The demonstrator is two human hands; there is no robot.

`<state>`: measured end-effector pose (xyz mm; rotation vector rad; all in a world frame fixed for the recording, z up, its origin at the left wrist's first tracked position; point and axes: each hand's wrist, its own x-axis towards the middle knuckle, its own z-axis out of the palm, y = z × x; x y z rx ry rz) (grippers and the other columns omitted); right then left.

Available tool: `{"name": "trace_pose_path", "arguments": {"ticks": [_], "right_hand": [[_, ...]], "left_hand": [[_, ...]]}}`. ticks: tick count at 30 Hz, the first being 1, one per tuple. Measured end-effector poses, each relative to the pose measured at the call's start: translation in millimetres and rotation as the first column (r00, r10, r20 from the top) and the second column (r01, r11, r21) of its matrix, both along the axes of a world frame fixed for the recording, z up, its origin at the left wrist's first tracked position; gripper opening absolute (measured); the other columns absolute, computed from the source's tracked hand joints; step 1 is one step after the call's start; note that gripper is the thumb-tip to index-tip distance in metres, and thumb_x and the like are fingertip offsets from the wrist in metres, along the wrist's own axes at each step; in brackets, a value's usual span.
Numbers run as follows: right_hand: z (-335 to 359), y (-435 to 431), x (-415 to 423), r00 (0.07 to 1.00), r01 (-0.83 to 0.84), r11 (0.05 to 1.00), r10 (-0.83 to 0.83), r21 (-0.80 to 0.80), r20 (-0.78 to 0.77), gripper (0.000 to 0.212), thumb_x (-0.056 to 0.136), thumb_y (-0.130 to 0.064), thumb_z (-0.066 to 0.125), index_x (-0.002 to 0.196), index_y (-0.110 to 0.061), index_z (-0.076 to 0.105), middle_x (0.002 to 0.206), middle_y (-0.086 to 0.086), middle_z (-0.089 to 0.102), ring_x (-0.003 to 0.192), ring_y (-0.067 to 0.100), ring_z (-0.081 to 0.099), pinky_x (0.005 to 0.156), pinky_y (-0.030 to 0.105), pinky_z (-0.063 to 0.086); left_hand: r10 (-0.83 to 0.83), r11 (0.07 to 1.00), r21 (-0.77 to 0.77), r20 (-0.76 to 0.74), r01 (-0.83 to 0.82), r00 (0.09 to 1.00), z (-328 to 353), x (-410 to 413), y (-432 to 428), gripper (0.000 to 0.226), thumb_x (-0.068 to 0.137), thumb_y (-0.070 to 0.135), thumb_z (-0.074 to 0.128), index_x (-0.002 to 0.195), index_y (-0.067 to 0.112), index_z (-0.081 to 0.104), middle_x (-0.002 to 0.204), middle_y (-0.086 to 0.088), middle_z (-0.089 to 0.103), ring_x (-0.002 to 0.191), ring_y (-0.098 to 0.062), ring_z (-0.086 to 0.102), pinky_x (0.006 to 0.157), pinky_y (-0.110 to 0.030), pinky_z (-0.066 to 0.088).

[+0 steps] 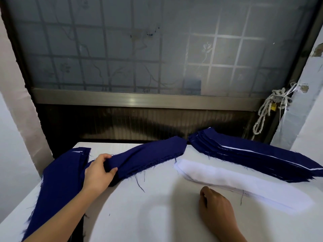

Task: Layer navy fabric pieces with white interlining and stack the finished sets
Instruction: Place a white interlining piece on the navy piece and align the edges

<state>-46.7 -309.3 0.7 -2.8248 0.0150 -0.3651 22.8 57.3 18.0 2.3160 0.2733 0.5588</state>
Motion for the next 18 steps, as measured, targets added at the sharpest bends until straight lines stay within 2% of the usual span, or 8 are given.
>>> {"name": "trace_pose_path", "arguments": {"ticks": [3,6,8,11,13,14,16,18], "right_hand": [[-2.2,-0.1,1.6,1.0,-0.002,1.0,0.002,-0.014,0.006,0.01,0.092,-0.027,0.042,0.088,-0.021,0.049,0.082,-0.004,0.057,0.069,0.015,0.042,0.066,0.029,0.04],[-4.1,-0.6,1.2,1.0,-0.01,1.0,0.011,-0.023,0.019,0.01,0.091,-0.026,0.043,0.085,-0.02,0.048,0.077,-0.004,0.054,0.067,0.016,0.043,0.063,0.029,0.039],[-5.9,-0.1,0.1,0.997,-0.033,0.999,0.034,-0.023,0.063,0.008,0.09,-0.026,0.049,0.087,-0.021,0.054,0.08,-0.005,0.056,0.07,0.017,0.051,0.063,0.029,0.04],[-9.7,-2.2,-0.6,0.971,-0.144,0.989,0.137,0.019,0.197,0.032,0.083,-0.026,0.062,0.113,-0.019,0.059,0.103,-0.004,0.06,0.089,0.018,0.061,0.069,0.029,0.05],[-10.7,-4.7,-1.2,0.95,-0.226,0.974,0.225,-0.023,0.216,0.056,0.08,-0.035,0.061,0.133,-0.024,0.047,0.125,-0.006,0.053,0.108,0.015,0.055,0.085,0.028,0.051],[-10.2,-5.4,-1.6,0.942,-0.26,0.964,0.266,-0.054,0.204,0.064,0.08,-0.04,0.058,0.141,-0.028,0.039,0.136,-0.007,0.046,0.118,0.014,0.048,0.095,0.029,0.048],[-11.1,-6.2,-0.7,0.927,-0.316,0.941,0.334,-0.12,0.172,0.072,0.083,-0.045,0.052,0.149,-0.035,0.023,0.152,-0.011,0.031,0.133,0.011,0.035,0.108,0.031,0.037],[-11.2,-3.6,1.4,0.912,-0.358,0.916,0.385,-0.183,0.143,0.07,0.086,-0.046,0.051,0.15,-0.037,0.023,0.156,-0.012,0.026,0.137,0.011,0.03,0.112,0.032,0.032]], "left_hand": [[0.052,0.994,-0.099,0.14,-0.038,0.989,1.9,-9.6,-11.9,0.048,0.086,0.019,0.075,0.13,0.021,0.055,0.113,0.001,0.065,0.101,-0.021,0.06,0.089,-0.04,0.05],[-0.117,0.993,0.019,0.285,0.116,0.951,2.0,-34.9,-44.2,0.016,0.082,0.017,0.077,0.094,0.023,0.067,0.09,0.016,0.064,0.085,-0.013,0.062,0.075,-0.024,0.046],[-0.342,0.935,0.198,0.283,0.295,0.896,-3.4,-52.8,-68.4,0.016,0.078,0.021,0.077,0.08,0.025,0.061,0.078,0.015,0.059,0.071,-0.01,0.059,0.064,-0.023,0.044],[-0.707,0.608,0.667,0.208,0.431,0.676,-19.0,-67.1,-94.6,0.025,0.069,0.015,0.084,0.078,0.021,0.061,0.074,0.009,0.055,0.063,-0.015,0.054,0.058,-0.024,0.041],[-0.824,0.384,0.838,0.121,0.388,0.554,-25.7,-72.4,-103.9,0.024,0.066,0.007,0.08,0.079,0.02,0.065,0.074,0.006,0.056,0.063,-0.015,0.051,0.057,-0.023,0.039],[-0.842,0.344,0.872,0.122,0.349,0.526,-27.5,-74.0,-105.8,0.024,0.066,0.004,0.077,0.081,0.019,0.067,0.075,0.005,0.057,0.065,-0.015,0.051,0.059,-0.022,0.04],[-0.845,0.382,0.87,0.192,0.313,0.499,-29.7,-75.3,-106.8,0.029,0.064,0.0,0.077,0.086,0.017,0.067,0.078,0.003,0.061,0.069,-0.015,0.055,0.059,-0.022,0.044],[-0.836,0.448,0.842,0.275,0.302,0.475,-31.1,-74.3,-104.5,0.041,0.061,-0.001,0.08,0.094,0.015,0.061,0.081,0.001,0.065,0.071,-0.016,0.061,0.057,-0.023,0.049]]}}
